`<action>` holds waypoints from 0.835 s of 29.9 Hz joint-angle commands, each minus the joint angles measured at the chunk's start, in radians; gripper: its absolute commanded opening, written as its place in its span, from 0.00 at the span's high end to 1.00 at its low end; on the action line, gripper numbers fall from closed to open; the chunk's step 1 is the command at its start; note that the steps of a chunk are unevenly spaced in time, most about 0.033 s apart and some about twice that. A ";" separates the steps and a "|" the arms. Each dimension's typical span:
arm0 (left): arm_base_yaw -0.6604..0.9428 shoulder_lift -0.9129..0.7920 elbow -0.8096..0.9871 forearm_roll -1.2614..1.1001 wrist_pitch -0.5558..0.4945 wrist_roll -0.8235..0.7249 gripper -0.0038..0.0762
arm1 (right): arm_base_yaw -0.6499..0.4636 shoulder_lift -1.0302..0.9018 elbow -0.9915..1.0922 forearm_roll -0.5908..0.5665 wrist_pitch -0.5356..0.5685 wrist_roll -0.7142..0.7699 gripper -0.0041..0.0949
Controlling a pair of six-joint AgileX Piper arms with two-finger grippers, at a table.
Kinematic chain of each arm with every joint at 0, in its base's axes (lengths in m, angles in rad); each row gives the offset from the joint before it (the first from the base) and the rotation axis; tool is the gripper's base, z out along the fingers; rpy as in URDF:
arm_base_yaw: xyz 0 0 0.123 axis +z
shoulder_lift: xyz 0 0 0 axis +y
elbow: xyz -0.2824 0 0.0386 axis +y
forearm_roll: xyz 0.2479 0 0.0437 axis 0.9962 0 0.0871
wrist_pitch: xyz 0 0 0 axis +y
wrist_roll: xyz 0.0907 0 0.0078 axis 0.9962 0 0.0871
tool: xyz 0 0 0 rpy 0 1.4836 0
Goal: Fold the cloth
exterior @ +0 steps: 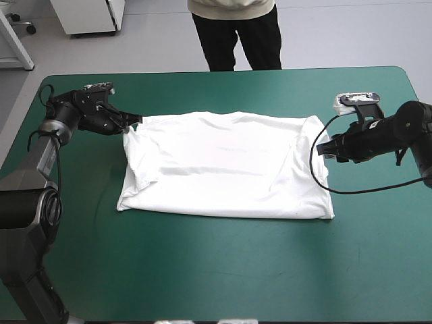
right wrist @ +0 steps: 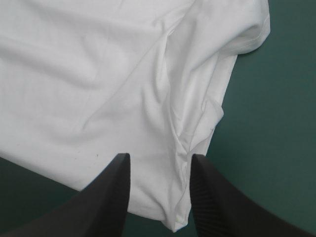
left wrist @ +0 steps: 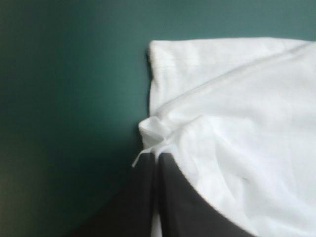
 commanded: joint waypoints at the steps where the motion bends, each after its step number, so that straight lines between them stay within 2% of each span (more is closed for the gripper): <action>1: -0.040 -0.056 -0.056 -0.016 0.035 0.021 0.96 | -0.007 -0.035 -0.033 0.017 -0.021 -0.013 0.59; 12: -0.198 -0.047 -0.056 -0.014 0.036 0.061 0.96 | -0.007 -0.083 -0.033 -0.004 -0.024 -0.013 0.58; 17: -0.221 0.001 -0.056 -0.019 0.047 0.061 0.95 | -0.007 -0.083 -0.033 -0.004 -0.009 -0.013 0.58; 20: -0.226 0.031 -0.056 -0.020 0.047 0.061 0.83 | -0.007 -0.083 -0.033 -0.004 -0.003 -0.013 0.58; 25: -0.226 0.064 -0.056 -0.026 0.045 0.061 0.52 | -0.007 -0.083 -0.033 0.000 -0.001 -0.013 0.58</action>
